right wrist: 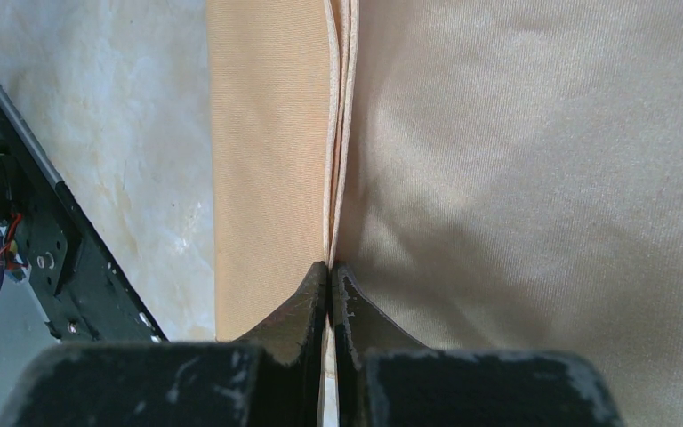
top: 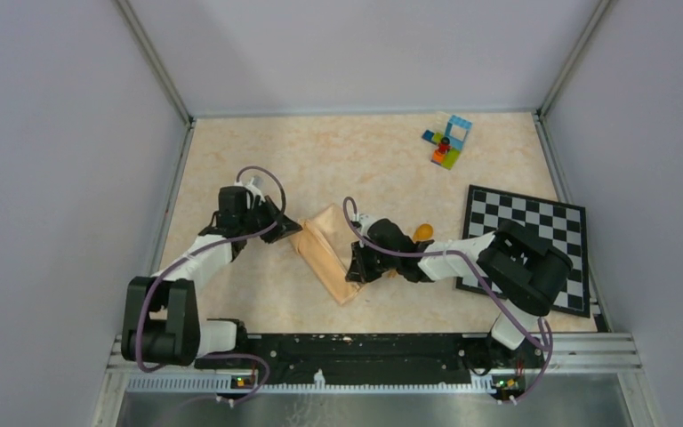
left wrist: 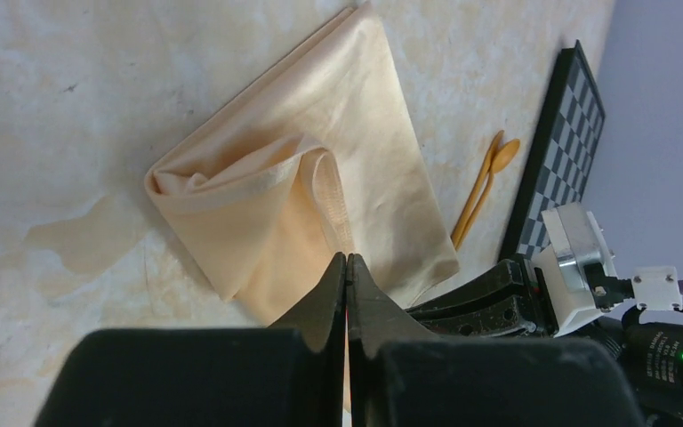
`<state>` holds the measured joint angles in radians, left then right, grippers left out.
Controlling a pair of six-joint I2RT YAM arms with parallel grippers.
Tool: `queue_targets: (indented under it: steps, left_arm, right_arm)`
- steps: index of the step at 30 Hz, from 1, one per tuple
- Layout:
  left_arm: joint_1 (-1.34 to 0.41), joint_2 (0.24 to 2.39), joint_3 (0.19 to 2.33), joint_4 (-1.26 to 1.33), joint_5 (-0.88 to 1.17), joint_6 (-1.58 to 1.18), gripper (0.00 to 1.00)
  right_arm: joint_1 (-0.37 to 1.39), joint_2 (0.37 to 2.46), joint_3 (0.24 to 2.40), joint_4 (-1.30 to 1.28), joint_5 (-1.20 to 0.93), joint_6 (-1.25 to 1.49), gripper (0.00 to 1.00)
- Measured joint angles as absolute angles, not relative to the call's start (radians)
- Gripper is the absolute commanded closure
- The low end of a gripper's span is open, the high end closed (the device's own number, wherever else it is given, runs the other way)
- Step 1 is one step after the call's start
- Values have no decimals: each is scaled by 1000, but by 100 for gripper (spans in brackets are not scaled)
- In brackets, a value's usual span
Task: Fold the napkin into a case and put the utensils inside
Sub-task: Smooth out the lower triangle-folded napkin at the center of the board.
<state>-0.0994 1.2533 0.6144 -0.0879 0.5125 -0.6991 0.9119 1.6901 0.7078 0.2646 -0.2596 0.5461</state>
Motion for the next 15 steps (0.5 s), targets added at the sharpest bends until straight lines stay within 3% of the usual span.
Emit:
queue_targets:
  steps: [7, 15]
  left_arm:
    - [-45, 1409, 559, 172, 704, -689, 100]
    - [-39, 1530, 551, 331, 764, -694, 100]
  right_arm:
    - [907, 1690, 708, 264, -270, 546, 100]
    - [904, 1690, 710, 260, -284, 543, 98]
